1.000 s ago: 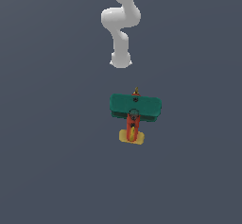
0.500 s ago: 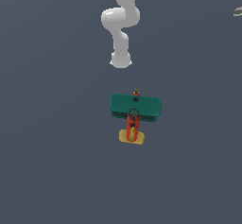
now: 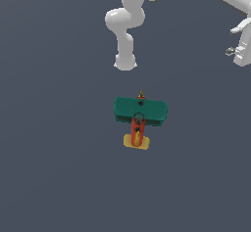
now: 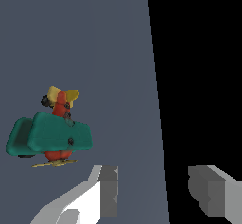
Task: Pick up the object and move it to a goal position.
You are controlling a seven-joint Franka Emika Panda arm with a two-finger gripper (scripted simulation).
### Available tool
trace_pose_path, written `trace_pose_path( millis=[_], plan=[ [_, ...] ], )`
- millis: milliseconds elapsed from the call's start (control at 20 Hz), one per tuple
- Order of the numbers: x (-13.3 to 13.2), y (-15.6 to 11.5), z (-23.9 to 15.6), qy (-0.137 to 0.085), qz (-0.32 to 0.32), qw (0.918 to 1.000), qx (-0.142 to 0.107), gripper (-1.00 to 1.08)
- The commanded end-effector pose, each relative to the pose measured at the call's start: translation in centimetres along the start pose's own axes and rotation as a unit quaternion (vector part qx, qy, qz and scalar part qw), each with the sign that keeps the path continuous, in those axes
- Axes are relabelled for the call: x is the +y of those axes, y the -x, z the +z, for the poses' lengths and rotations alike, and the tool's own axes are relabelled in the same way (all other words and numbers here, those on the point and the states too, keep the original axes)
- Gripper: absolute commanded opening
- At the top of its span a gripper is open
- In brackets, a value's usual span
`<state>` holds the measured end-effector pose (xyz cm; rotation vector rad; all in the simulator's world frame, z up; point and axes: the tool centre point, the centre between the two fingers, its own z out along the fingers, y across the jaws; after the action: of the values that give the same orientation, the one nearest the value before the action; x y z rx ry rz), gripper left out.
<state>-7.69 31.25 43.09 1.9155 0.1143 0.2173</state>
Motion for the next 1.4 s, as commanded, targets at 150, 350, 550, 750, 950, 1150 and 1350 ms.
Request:
trace_pose_path(
  millis=[150, 350, 550, 750, 950, 1150, 1350],
  plan=[
    [-5.0, -0.7, 3.0, 0.027, -0.031, 0.9986, -0.032, 0.28],
    [-8.6, -1.0, 5.6, 0.044, -0.055, 0.9959, -0.058, 0.28],
    [-12.1, -1.0, 8.5, 0.059, -0.079, 0.9915, -0.085, 0.28],
    [-15.6, -0.7, 11.6, 0.071, -0.104, 0.9855, -0.113, 0.28],
    [-18.6, -0.2, 14.5, 0.080, -0.127, 0.9788, -0.139, 0.28],
    [-20.8, 0.4, 16.9, 0.086, -0.144, 0.9727, -0.160, 0.28],
    [-22.4, 0.9, 18.6, 0.089, -0.157, 0.9678, -0.175, 0.28]
  ],
)
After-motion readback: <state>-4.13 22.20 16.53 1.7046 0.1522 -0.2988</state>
